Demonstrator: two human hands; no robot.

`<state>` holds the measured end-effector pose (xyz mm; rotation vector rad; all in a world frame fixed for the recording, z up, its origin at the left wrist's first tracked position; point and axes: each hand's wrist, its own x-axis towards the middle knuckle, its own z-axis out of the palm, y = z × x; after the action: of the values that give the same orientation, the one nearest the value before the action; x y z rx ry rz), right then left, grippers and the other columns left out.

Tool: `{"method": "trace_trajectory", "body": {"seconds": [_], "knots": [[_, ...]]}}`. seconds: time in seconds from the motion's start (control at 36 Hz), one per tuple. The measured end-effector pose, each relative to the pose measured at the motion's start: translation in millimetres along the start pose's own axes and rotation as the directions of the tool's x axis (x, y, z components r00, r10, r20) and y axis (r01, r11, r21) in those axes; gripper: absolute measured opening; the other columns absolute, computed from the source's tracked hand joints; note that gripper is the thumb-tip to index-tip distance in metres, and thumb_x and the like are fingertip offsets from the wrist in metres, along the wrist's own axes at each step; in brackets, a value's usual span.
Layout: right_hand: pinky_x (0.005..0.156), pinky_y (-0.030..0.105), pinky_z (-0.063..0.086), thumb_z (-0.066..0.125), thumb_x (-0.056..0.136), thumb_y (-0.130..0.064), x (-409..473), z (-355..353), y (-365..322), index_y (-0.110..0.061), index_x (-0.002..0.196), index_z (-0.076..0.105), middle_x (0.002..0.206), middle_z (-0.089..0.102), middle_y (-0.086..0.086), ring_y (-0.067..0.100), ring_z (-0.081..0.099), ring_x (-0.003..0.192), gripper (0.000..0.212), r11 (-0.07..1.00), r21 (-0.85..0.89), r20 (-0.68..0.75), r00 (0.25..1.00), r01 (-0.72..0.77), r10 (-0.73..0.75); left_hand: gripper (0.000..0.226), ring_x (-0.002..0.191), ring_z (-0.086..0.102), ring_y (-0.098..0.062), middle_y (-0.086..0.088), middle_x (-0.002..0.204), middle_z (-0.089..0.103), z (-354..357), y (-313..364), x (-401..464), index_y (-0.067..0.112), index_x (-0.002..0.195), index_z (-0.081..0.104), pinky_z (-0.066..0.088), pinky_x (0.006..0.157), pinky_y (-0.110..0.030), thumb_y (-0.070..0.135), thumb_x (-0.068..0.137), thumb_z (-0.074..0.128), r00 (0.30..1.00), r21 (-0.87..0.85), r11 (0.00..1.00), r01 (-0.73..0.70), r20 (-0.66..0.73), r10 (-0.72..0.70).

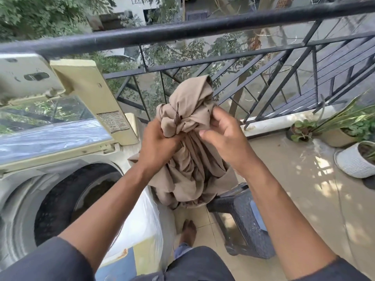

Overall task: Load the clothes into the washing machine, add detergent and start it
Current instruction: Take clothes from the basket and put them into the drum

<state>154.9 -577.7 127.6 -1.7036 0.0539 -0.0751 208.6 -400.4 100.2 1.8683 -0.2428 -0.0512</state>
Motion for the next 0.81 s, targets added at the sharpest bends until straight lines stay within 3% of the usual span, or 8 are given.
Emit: {"method": "trace_trajectory", "body": {"seconds": [0.08, 0.17, 0.31, 0.39, 0.5, 0.58, 0.67, 0.81], "knots": [[0.089, 0.033, 0.057, 0.058, 0.079, 0.006, -3.6, 0.7, 27.0, -0.028, 0.117, 0.055, 0.110, 0.070, 0.002, 0.017, 0.071, 0.098, 0.051, 0.997, -0.046, -0.109, 0.992, -0.068, 0.063, 0.010, 0.078, 0.066, -0.003, 0.001, 0.088, 0.077, -2.1, 7.5, 5.5, 0.001, 0.096, 0.073, 0.056, 0.070, -0.028, 0.000, 0.087, 0.078, 0.999, -0.011, 1.000, -0.020, -0.031, 0.019], [0.082, 0.025, 0.053, 0.064, 0.078, -0.003, -10.9, -1.1, 64.0, -0.032, 0.123, 0.046, 0.112, 0.063, -0.010, 0.003, 0.066, 0.096, 0.057, 0.962, -0.201, -0.128, 0.979, -0.184, 0.161, 0.023, 0.081, 0.068, 0.008, 0.020, 0.084, 0.076, -8.2, 26.8, 13.1, 0.013, 0.096, 0.074, 0.055, 0.075, -0.017, -0.009, 0.088, 0.076, 0.998, -0.083, 0.996, -0.044, -0.056, 0.039], [0.081, 0.029, 0.039, 0.071, 0.081, -0.012, -25.7, -4.3, 130.4, -0.024, 0.136, 0.042, 0.128, 0.059, 0.003, 0.024, 0.059, 0.115, 0.063, 0.801, -0.515, -0.140, 0.952, -0.304, 0.271, 0.022, 0.100, 0.074, -0.017, -0.013, 0.108, 0.079, -26.7, 59.2, 30.5, 0.000, 0.108, 0.075, 0.062, 0.092, -0.043, 0.003, 0.087, 0.082, 0.975, -0.197, 0.963, -0.185, -0.161, 0.154], [0.072, 0.037, 0.044, 0.065, 0.078, -0.022, -39.8, -5.1, 167.5, -0.028, 0.115, 0.040, 0.118, 0.056, 0.007, 0.035, 0.060, 0.108, 0.045, 0.764, -0.548, -0.184, 0.940, -0.341, 0.288, 0.027, 0.115, 0.074, -0.028, -0.012, 0.119, 0.078, -35.5, 77.0, 37.2, 0.010, 0.115, 0.077, 0.058, 0.103, -0.052, 0.007, 0.088, 0.082, 0.962, -0.315, 0.920, -0.234, -0.211, 0.173], [0.078, 0.038, 0.049, 0.072, 0.083, -0.041, -61.8, -18.9, 207.5, -0.020, 0.135, 0.041, 0.123, 0.062, 0.013, 0.038, 0.062, 0.116, 0.064, 0.571, -0.586, -0.172, 0.777, -0.575, 0.606, 0.028, 0.114, 0.074, -0.020, 0.003, 0.113, 0.081, -42.6, 86.2, 44.5, 0.035, 0.098, 0.084, 0.057, 0.106, -0.047, 0.009, 0.087, 0.084, 0.950, -0.378, 0.885, -0.272, -0.254, 0.183], [0.084, 0.038, 0.054, 0.071, 0.083, -0.044, -71.9, -25.7, 215.5, -0.018, 0.132, 0.050, 0.116, 0.068, 0.012, 0.036, 0.066, 0.108, 0.060, 0.435, -0.630, -0.253, 0.699, -0.644, 0.669, 0.025, 0.118, 0.073, -0.029, -0.010, 0.119, 0.079, -43.8, 83.7, 45.4, 0.022, 0.110, 0.081, 0.056, 0.106, -0.051, 0.009, 0.088, 0.084, 0.957, -0.379, 0.887, -0.264, -0.220, 0.190], [0.078, 0.042, 0.057, 0.067, 0.075, -0.024, -64.3, -24.2, 195.7, -0.017, 0.120, 0.059, 0.098, 0.065, 0.005, 0.034, 0.066, 0.095, 0.046, 0.598, -0.498, -0.420, 0.778, -0.628, 0.467, 0.027, 0.114, 0.074, -0.027, -0.012, 0.116, 0.079, -41.1, 70.5, 41.2, 0.007, 0.116, 0.075, 0.059, 0.101, -0.043, 0.007, 0.089, 0.082, 0.967, -0.304, 0.925, -0.228, -0.182, 0.178], [0.107, 0.033, 0.041, 0.070, 0.081, -0.017, -38.3, -14.4, 146.7, -0.037, 0.147, 0.042, 0.139, 0.048, -0.003, 0.012, 0.048, 0.127, 0.074, 0.895, -0.289, -0.314, 0.917, -0.340, 0.247, 0.023, 0.106, 0.075, -0.020, -0.012, 0.114, 0.079, -25.6, 48.7, 23.2, 0.005, 0.111, 0.076, 0.060, 0.095, -0.035, 0.001, 0.089, 0.081, 0.987, -0.267, 0.952, -0.149, -0.103, 0.125]]}}
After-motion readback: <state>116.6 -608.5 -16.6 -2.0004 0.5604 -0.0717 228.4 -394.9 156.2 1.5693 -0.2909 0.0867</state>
